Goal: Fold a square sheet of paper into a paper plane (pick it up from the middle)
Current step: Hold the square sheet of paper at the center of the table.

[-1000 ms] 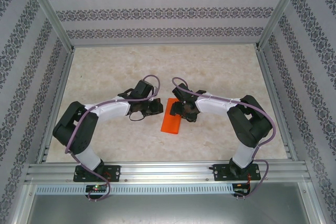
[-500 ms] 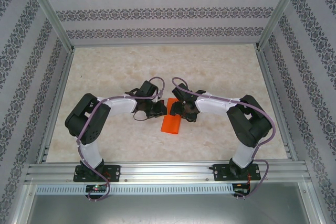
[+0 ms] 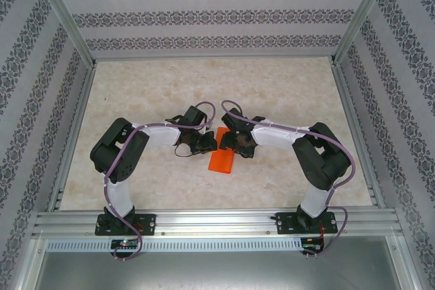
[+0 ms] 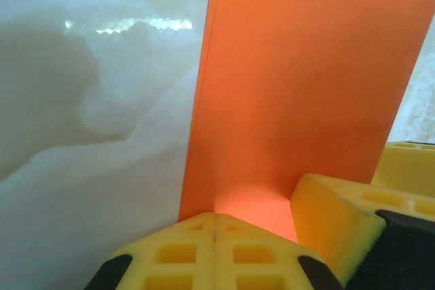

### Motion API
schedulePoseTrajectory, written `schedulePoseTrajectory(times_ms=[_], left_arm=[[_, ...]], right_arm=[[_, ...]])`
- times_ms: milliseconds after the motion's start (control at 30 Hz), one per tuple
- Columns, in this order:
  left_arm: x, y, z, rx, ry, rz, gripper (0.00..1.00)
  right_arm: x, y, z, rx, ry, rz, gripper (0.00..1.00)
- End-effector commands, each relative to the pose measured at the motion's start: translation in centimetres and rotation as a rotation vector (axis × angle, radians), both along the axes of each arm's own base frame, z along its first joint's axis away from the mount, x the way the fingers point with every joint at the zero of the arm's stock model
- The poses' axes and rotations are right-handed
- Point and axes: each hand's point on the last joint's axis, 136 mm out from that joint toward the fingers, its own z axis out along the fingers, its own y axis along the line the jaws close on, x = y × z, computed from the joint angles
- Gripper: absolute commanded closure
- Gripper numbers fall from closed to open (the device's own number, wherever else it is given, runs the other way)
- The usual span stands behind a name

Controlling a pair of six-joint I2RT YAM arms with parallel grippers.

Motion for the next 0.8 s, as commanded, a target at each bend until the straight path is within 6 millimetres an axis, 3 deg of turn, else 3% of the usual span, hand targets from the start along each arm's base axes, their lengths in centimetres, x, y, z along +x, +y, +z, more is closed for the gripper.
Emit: schedulePoseTrajectory(times_ms=[0, 100, 233, 433, 567, 767], left_arm=[[-0.2, -0.3, -0.9, 0.026, 0.009, -0.016, 1.0], [-0.5, 0.0, -1.4, 0.045, 0.014, -0.023, 1.0], [-0.6, 0.5, -1.7, 0.075, 0.011, -0.022, 1.0], [-0.3, 0.3, -1.2, 0.067, -0.004, -0.034, 1.0], [0.0, -0.1, -0.6, 0.058, -0.019, -0.045, 1.0], [0.0, -0.3, -0.5, 0.049, -0.016, -0.052, 1.0]], right_arm=[[-2.4, -0.8, -4.7, -0.052, 0.106, 0.006, 0.21], [-1.9, -0.2, -3.7, -0.023, 0.082, 0.011, 0.2], [-0.5, 0.5, -0.5, 0.033, 0.001, 0.011, 0.2], [0.7, -0.4, 3.7, 0.087, -0.106, -0.019, 0.19], [0.6, -0.6, 2.8, 0.132, -0.079, -0.046, 0.19], [0.5, 0.6, 1.3, 0.177, -0.043, -0.032, 0.21]])
